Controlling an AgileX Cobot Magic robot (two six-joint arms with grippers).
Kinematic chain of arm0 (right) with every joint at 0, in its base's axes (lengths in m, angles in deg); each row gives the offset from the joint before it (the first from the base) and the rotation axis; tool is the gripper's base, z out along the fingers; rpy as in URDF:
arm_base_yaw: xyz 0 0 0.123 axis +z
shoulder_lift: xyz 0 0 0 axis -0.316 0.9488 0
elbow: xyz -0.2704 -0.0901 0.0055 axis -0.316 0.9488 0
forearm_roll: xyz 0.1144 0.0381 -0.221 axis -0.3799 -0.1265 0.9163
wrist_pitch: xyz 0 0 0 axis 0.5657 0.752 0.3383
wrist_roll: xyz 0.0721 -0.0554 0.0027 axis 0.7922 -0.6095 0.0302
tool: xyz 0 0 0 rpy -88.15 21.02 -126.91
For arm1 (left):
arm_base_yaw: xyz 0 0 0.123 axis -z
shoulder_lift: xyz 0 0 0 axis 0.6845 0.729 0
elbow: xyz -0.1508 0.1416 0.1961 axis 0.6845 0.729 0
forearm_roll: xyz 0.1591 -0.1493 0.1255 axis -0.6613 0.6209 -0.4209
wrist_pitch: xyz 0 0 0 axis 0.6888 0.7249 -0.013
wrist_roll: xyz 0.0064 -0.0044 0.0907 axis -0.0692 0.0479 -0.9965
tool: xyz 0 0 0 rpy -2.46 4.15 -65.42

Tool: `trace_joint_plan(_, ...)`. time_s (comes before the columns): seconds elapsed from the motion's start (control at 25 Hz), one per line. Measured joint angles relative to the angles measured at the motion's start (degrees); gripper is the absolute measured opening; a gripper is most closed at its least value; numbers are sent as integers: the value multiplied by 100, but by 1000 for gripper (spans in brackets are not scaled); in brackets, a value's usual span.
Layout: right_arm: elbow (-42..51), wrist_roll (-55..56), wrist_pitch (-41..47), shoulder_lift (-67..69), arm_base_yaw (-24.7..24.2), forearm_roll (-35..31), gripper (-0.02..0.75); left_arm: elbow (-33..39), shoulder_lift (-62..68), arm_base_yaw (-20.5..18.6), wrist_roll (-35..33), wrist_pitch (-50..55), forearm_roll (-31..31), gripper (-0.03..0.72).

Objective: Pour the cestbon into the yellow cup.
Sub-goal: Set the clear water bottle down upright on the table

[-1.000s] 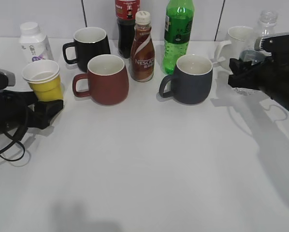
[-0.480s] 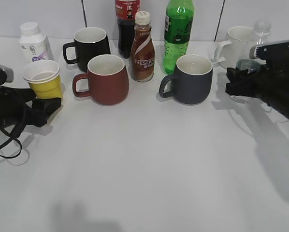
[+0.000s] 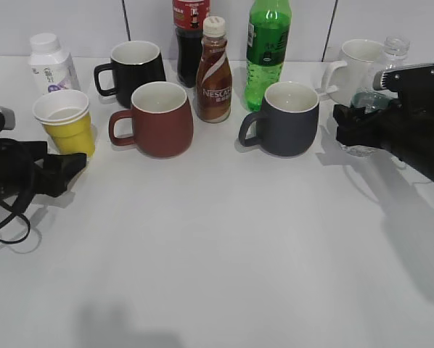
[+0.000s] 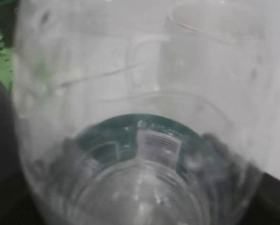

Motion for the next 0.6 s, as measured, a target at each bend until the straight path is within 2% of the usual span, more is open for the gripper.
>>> trace_joint_plan(0.28,55,159,169,0,0,-70,609,18,-17,0,129,68,51,620)
trace_joint_plan(0.6,450,250,455,-347,11,-149,609,25,-654,0,498,861,28,613)
